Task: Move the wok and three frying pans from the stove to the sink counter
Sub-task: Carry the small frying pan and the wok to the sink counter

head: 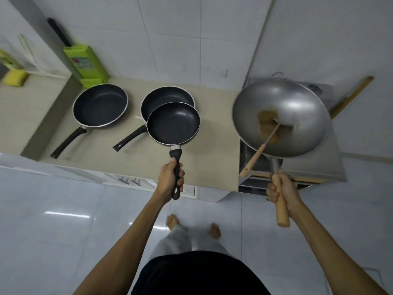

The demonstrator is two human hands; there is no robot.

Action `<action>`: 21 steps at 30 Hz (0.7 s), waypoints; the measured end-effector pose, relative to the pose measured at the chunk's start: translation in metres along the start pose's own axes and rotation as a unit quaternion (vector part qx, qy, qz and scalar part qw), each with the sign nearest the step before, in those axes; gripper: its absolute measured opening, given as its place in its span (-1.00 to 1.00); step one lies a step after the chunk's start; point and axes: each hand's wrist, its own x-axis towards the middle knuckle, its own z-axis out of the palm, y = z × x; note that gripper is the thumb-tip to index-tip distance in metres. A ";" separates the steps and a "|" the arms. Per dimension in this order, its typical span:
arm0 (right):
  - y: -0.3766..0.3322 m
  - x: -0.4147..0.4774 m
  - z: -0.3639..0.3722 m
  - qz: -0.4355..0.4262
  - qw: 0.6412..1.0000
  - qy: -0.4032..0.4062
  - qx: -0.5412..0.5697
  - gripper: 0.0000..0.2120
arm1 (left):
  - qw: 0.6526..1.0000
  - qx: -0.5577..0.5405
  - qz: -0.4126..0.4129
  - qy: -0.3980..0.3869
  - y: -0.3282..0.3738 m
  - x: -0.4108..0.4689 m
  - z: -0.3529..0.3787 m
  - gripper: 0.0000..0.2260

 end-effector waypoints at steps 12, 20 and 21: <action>0.084 -0.027 0.197 0.027 0.991 -0.093 -0.087 -0.61 | 0.991 -0.071 0.034 0.105 0.014 -0.064 -0.231 -0.67; 0.162 -0.067 0.374 0.050 0.980 -0.152 -0.122 -0.63 | 0.977 -0.081 0.036 0.192 0.022 -0.130 -0.430 -0.65; 0.168 -0.071 0.397 0.050 0.978 -0.159 -0.127 -0.62 | 0.975 -0.083 0.034 0.203 0.023 -0.137 -0.450 -0.65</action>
